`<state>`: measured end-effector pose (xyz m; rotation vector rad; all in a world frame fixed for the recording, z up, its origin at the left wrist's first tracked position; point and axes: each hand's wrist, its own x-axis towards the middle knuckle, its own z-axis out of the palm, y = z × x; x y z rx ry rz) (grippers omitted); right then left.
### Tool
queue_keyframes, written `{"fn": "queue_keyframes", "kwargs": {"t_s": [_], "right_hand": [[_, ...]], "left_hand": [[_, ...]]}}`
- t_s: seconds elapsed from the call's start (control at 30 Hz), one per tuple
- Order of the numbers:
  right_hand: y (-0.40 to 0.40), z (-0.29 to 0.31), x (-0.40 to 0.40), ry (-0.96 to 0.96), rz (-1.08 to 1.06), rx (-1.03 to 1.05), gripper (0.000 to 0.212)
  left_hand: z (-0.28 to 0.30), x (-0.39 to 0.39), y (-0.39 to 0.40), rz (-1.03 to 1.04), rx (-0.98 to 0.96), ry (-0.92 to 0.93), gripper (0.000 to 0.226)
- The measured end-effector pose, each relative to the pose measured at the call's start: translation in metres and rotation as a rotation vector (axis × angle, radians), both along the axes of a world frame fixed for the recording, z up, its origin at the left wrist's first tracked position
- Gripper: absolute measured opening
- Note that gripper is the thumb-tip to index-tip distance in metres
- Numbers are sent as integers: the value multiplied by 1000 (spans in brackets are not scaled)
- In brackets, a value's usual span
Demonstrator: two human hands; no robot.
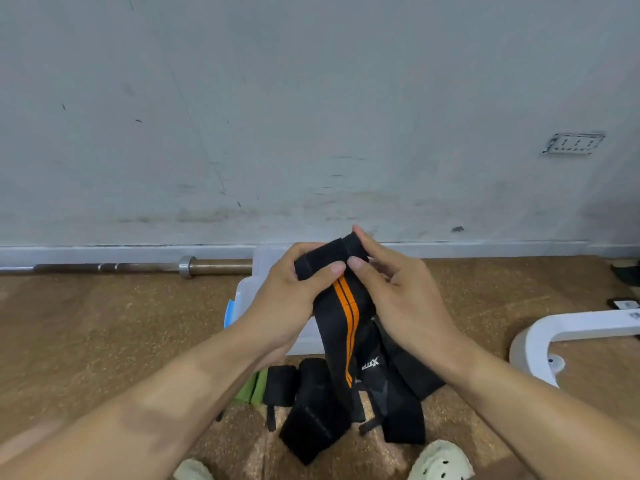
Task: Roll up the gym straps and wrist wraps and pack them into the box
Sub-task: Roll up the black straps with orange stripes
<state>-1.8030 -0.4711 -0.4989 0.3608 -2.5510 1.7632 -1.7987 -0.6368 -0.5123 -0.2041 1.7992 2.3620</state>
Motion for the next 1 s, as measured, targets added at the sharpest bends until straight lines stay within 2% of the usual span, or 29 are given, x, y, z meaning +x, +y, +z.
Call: {"fn": "queue_keyframes", "kwargs": {"t_s": [0.1, 0.23, 0.4, 0.53, 0.63, 0.73, 0.87, 1.0], "right_hand": [[16, -4, -13, -59, 40, -25, 46], [22, -14, -16, -13, 34, 29, 35], [19, -31, -12, 21, -22, -37, 36], [24, -35, -18, -209, 71, -196, 34], [27, -36, -22, -416, 101, -286, 54], [27, -35, -22, -524, 137, -379, 46], [27, -35, -18, -436, 117, -327, 38], [25, -37, -19, -326, 10, -304, 36]], "left_hand": [[-4, -3, -6, -56, -82, -21, 30], [-7, -4, -10, -151, 3, -109, 44], [-13, -8, -10, -131, 57, -205, 35], [-18, -11, -13, -38, -9, -188, 29], [-20, -12, -16, -59, -62, -131, 38], [-20, -10, -18, -112, -83, -78, 49], [-22, -8, -16, -135, -55, -82, 61], [-20, -7, -10, -171, 101, -164, 44]]}}
